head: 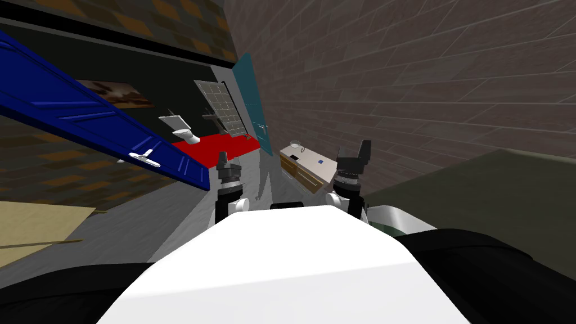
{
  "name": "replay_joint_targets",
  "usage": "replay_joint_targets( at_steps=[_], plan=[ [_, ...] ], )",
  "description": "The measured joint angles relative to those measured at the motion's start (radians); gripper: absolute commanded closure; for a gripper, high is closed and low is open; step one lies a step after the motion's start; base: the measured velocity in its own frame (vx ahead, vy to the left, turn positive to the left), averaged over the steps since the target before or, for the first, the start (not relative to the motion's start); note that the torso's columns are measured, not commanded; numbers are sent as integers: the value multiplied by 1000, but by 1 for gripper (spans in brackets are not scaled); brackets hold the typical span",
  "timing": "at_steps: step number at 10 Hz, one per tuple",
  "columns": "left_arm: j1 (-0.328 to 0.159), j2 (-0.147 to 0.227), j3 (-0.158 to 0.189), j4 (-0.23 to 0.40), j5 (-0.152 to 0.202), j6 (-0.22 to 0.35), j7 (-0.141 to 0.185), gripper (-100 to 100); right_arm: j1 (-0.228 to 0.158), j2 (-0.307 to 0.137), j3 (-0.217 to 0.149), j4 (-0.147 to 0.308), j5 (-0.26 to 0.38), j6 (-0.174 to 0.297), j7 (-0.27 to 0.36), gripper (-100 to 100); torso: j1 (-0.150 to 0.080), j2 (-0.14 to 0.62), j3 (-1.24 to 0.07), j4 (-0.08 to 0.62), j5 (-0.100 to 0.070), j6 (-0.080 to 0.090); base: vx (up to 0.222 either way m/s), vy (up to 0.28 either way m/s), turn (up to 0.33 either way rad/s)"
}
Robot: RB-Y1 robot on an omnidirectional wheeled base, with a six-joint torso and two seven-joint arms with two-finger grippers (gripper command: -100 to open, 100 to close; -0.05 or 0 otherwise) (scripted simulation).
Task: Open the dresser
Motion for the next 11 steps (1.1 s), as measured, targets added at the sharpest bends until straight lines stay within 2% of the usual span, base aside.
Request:
replay_joint_targets(
  at_steps=[2,9,10,11],
  plan=[
    [0,0,0,0,0,0,0,0,0,0,0,0,0,0,0,0,0,104,-209,105,0,0,0,0,0],
    [0,0,0,0,0,0,0,0,0,0,0,0,0,0,0,0,0,618,-1234,617,0,0,0,0,0],
    [0,0,0,0,0,0,0,0,0,0,0,0,0,0,0,-100,0,691,-1382,691,0,0,75,9,-166],
    [0,0,0,0,0,0,0,0,-1,-18,2,13,15,0,15,-100,0,722,-1453,723,0,0,139,35,-189]
  ],
)
